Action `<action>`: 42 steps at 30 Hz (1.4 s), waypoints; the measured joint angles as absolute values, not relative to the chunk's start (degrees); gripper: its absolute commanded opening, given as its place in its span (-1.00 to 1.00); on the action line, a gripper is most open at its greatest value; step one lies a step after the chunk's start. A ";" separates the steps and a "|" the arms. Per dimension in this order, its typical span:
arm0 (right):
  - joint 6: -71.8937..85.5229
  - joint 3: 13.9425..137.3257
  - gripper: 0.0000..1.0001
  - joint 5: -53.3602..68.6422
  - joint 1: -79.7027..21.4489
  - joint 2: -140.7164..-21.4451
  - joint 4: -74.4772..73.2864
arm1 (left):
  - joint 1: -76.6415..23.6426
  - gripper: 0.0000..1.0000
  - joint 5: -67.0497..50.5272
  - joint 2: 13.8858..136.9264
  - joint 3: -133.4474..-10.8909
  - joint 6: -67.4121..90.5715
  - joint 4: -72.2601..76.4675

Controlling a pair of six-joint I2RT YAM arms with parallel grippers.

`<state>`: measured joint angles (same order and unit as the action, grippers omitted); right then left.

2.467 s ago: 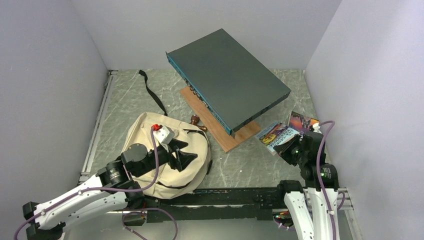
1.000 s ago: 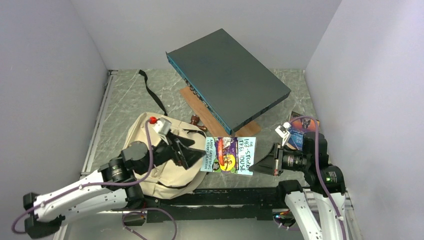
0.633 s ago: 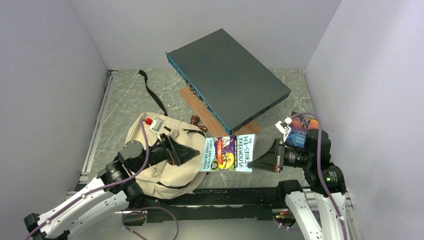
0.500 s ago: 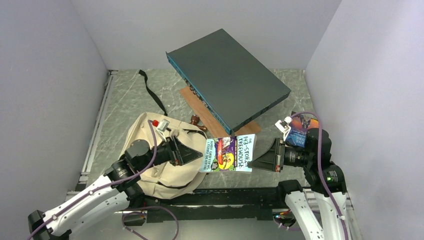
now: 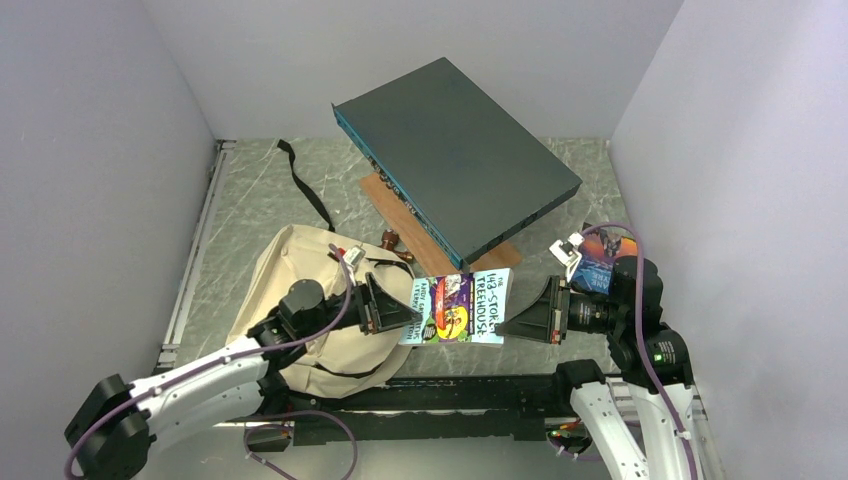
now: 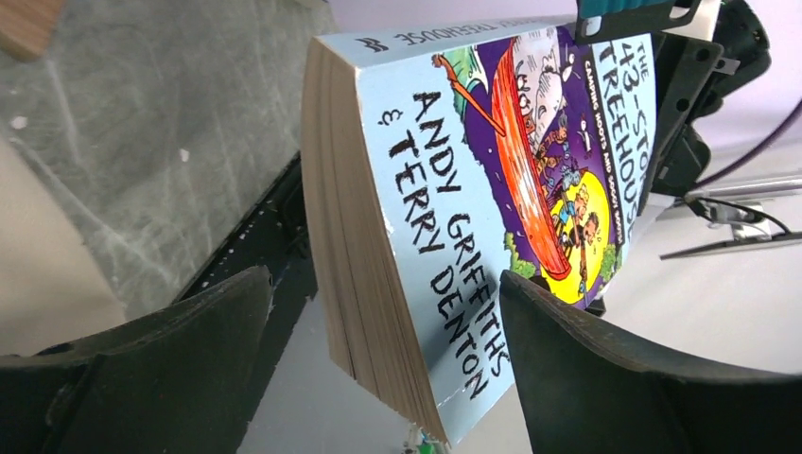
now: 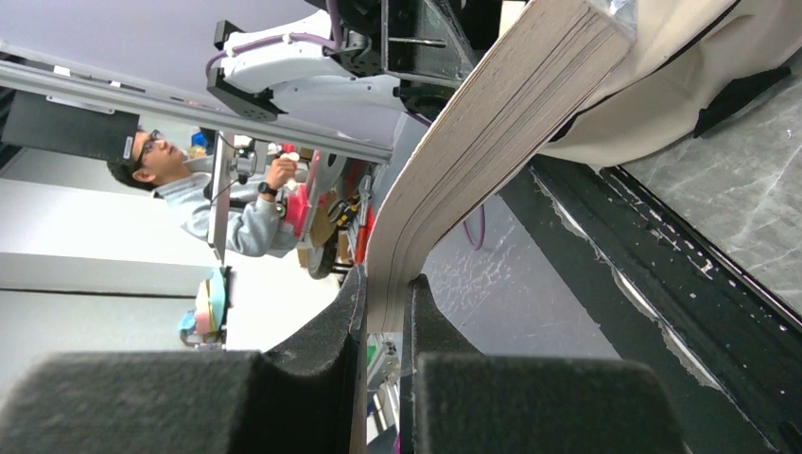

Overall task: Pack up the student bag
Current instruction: Pick up the book from the center of the board.

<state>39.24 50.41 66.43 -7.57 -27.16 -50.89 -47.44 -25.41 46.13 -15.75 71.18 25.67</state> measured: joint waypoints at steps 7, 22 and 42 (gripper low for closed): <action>38.74 50.37 -1.00 66.76 -7.70 -27.03 -50.94 | -47.05 -0.38 -28.93 51.48 -13.93 73.56 36.99; 34.04 50.09 -0.03 62.96 -8.03 -27.22 -54.78 | -46.46 -1.00 -29.06 48.66 -10.35 73.10 38.11; 35.11 44.69 0.13 60.66 -8.03 -31.05 -48.27 | -46.87 -1.00 -32.40 52.58 -9.72 76.18 47.99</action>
<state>35.11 44.69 60.66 -8.03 -31.05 -48.27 -46.87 -32.40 52.58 -9.72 76.18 47.99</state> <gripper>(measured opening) 0.588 0.045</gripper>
